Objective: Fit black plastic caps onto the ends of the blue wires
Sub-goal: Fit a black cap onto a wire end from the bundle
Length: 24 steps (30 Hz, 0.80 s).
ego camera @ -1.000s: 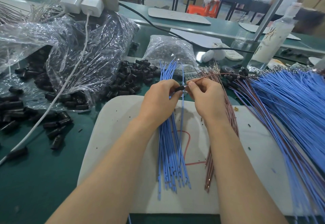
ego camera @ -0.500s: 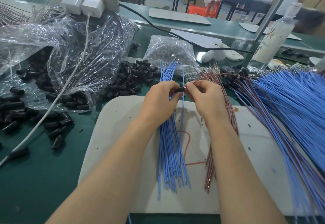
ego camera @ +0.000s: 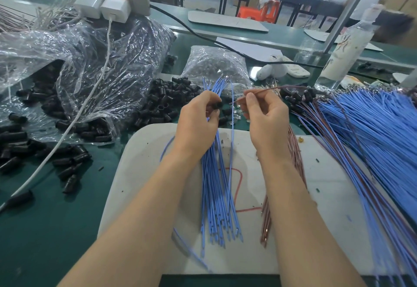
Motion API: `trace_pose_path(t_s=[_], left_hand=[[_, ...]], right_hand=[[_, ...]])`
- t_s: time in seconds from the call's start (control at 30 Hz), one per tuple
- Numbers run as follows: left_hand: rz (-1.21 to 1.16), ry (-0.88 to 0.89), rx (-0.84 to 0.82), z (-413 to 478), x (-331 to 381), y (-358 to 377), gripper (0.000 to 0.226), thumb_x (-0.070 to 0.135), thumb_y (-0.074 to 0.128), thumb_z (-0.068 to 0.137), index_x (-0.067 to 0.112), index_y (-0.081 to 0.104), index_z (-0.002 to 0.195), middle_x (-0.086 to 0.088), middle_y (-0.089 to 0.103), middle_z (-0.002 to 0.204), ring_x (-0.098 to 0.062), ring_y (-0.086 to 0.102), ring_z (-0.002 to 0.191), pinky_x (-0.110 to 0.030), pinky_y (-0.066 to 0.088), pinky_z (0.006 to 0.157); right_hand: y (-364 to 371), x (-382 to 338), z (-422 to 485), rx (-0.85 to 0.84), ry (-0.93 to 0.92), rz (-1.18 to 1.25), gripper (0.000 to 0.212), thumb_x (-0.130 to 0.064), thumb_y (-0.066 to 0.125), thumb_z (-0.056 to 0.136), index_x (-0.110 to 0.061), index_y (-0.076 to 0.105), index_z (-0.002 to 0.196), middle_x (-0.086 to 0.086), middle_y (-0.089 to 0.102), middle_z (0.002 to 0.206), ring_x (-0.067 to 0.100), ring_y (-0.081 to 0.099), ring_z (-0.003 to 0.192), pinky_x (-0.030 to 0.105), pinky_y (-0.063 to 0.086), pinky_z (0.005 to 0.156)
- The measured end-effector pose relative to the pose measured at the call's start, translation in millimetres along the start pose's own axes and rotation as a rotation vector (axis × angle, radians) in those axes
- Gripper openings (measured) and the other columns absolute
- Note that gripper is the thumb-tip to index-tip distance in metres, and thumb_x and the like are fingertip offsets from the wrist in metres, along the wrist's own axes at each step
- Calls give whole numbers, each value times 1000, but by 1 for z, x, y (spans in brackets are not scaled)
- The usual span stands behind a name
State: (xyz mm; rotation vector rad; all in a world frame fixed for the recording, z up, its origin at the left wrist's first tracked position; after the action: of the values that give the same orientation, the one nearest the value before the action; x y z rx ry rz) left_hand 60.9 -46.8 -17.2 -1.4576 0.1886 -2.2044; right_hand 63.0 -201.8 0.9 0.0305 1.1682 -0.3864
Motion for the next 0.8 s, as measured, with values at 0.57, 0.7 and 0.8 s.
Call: trace_pose_path(t_s=[0.57,0.7,0.8], left_hand=[[58,21,-33,0,5,3,24,1,55,87,13,65,105,3,66,100,-11,58,88,-24,47,84],[111,66,-28,-1,8,3,21,6,57,89,14,66,106,4,66,100,-11,55,88,-20,42,80],[172,89,-11,-2,8,3,20,10,58,90,14,67,107,4,67,103,-14,52,94,-16,35,79]], right_hand=[[12,-35,-14,-4,-330,-286,13,-6,57,92,-3,69,94,2,68,89,10,60,79,20,48,77],[15,-36,-15,-15,-338,-354,14,-7,57,92,-2,70,95,5,69,92,19,63,84,29,50,81],[14,-32,-13,-22,-302,-345,14,-8,59,91,-2,71,95,4,69,92,17,63,84,22,49,81]])
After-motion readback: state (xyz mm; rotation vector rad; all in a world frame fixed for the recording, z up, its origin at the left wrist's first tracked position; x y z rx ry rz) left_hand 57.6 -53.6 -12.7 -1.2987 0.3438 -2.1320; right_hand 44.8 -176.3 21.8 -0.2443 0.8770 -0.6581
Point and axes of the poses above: each hand's wrist, its own z-axis towards the middle knuckle, its own y-axis out of the palm, x = y × z, the point moved 9 cm from there along z, towards the middle knuckle
